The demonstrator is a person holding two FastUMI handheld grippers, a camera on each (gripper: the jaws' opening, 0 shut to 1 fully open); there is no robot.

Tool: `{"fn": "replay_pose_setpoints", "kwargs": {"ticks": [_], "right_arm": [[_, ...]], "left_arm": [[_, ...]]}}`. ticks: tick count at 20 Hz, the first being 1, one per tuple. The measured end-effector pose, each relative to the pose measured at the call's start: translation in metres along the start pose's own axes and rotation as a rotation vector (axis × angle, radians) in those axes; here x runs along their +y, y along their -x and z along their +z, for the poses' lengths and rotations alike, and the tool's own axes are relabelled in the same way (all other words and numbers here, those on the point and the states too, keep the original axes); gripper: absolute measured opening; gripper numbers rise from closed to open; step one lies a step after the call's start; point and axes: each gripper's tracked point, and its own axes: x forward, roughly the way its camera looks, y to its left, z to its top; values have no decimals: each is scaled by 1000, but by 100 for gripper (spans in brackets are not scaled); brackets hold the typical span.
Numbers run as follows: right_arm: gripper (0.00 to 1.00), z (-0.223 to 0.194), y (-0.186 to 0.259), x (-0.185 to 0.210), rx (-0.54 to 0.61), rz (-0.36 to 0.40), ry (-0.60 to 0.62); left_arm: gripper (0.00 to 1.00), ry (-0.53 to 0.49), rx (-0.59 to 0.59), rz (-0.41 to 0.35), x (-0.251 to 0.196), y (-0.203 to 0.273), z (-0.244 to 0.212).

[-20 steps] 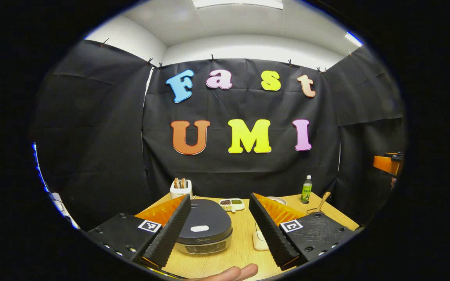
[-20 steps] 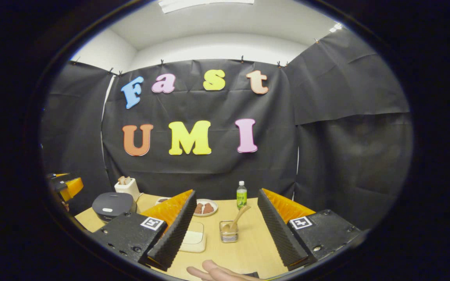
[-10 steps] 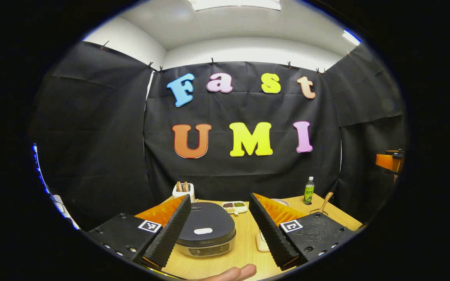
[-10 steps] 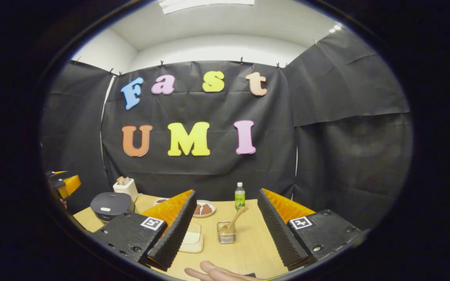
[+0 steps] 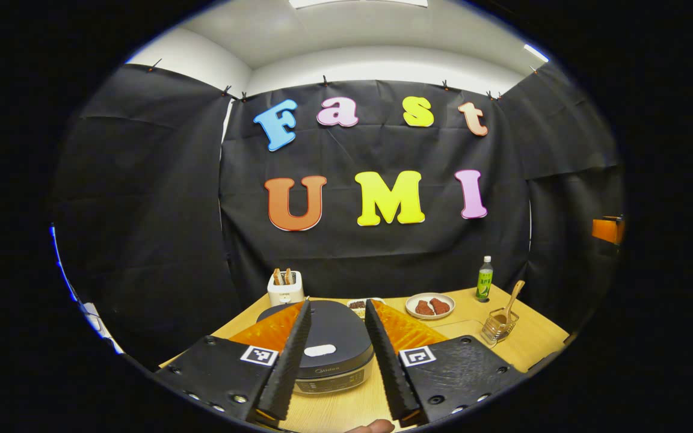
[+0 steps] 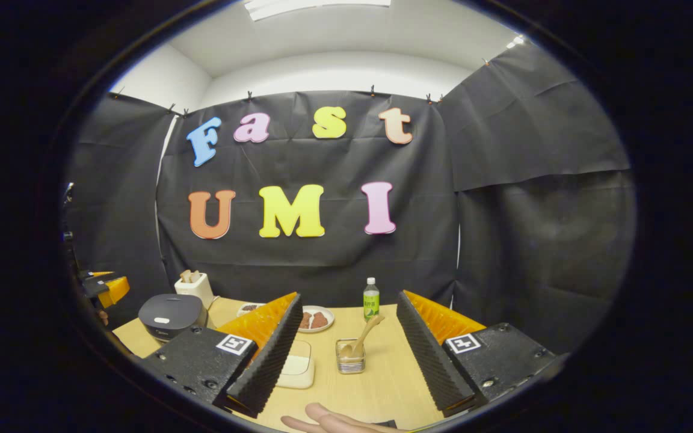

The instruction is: Close the left gripper, press the button to open the rice cooker; take a wooden spoon from the chopstick holder with the right hand, scoop a spoonful of rice and pour it into the rice cooker, then put the wooden spoon back into the chopstick holder.

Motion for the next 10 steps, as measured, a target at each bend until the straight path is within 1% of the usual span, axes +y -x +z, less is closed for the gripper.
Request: {"fn": "replay_pose_setpoints", "kwargs": {"ticks": [1, 2, 3, 4, 5, 7, 10], "right_arm": [[100, -4, 0, -1, 9, 0, -3], [100, -9, 1, 0, 25, 11, -12], [99, -14, 2, 4, 43, 28, -21], [100, -17, 4, 6, 55, 40, -25], [99, -17, 4, 4, 54, 43, -22], [100, -17, 3, 1, 46, 39, -9], [99, -21, 3, -2, 39, 40, -3]], "left_arm": [[52, 4, 34, -10, -1, -5, -11], [46, 9, 65, -15, -2, -9, -19], [44, 18, 97, -13, -1, -13, -27], [30, 28, 127, -11, -2, -16, -33], [22, 43, 160, -3, 0, -19, -40], [9, 77, 217, -6, -2, -23, -54], [10, 67, 293, 11, 3, -35, -75]]}}
